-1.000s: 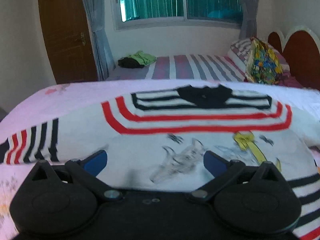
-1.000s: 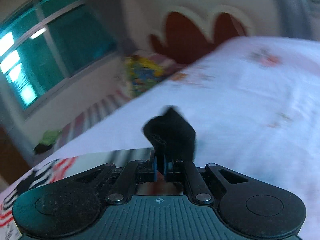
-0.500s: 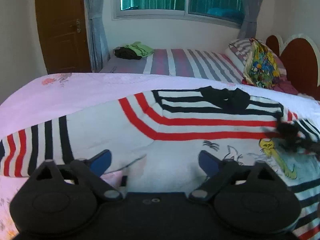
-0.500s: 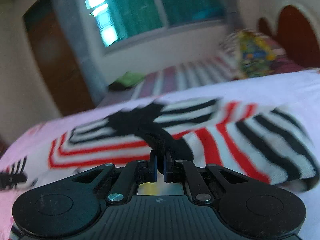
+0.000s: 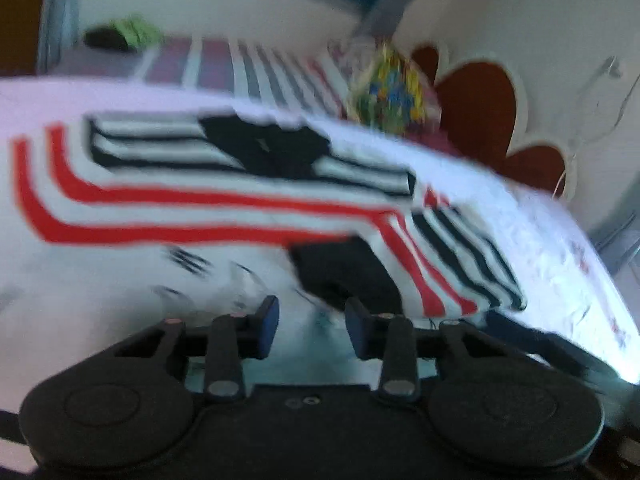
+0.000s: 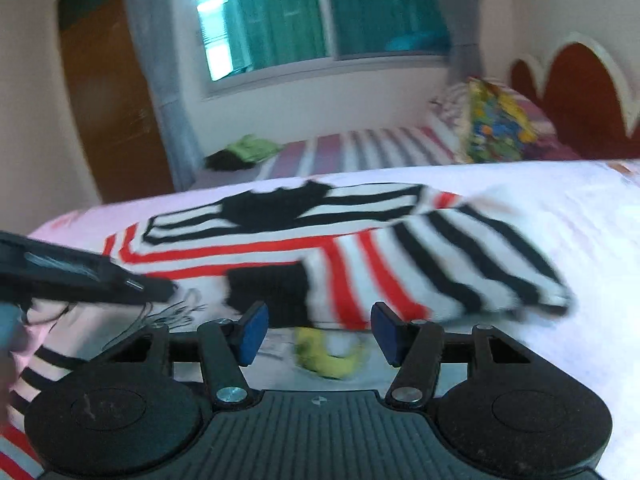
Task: Fold small clothes
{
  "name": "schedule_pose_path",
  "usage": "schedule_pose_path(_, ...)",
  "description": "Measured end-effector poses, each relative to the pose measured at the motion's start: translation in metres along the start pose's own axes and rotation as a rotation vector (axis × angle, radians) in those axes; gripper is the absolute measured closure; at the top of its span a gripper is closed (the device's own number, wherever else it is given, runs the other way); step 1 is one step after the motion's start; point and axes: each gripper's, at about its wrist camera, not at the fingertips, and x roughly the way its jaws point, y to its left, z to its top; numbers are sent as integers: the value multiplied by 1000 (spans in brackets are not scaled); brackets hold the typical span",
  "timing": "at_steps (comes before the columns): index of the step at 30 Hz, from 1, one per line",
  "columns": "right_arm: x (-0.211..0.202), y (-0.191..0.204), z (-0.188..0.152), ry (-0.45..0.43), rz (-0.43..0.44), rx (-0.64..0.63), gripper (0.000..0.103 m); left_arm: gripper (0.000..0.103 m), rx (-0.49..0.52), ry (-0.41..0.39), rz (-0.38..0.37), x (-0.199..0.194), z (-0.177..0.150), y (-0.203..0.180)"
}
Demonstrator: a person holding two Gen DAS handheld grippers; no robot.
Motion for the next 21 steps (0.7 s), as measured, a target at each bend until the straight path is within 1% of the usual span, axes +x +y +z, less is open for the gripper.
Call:
schedule_pose_path(3,-20,-15,5,-3,-45,24,45,71,-72,44,-21,34,4,-10)
schedule_pose_path(4,-29,-22,5,-2,-54,38,45,77,-78,28,-14,40,5,-12)
schedule_pose_path(5,-34,-29,4,0,-61,57,45,87,-72,12,-1,45,8,-13)
schedule_pose_path(6,-37,-36,4,2,-68,81,45,99,-67,13,9,49,11,-14)
schedule_pose_path(7,-41,-42,4,4,-68,102,45,99,-73,-1,11,48,14,-12)
schedule_pose_path(9,-45,-55,6,9,-61,155,45,99,-38,-89,24,26,18,-12)
schedule_pose_path(10,-49,-61,6,8,-56,179,45,99,-2,-133,44,11,21,-12)
schedule_pose_path(12,-50,-71,9,-3,-38,229,45,99,41,-182,103,-13,22,-2)
schedule_pose_path(13,-49,-75,10,-7,-23,255,45,99,43,-185,130,-17,22,4)
schedule_pose_path(15,-45,-84,12,-6,11,330,45,99,31,-161,168,-17,20,23)
schedule_pose_path(18,-30,-99,14,8,62,466,45,99,0,-142,183,-18,19,41)
schedule_pose_path(21,-18,-118,13,31,140,610,45,99,22,-140,190,-17,18,42)
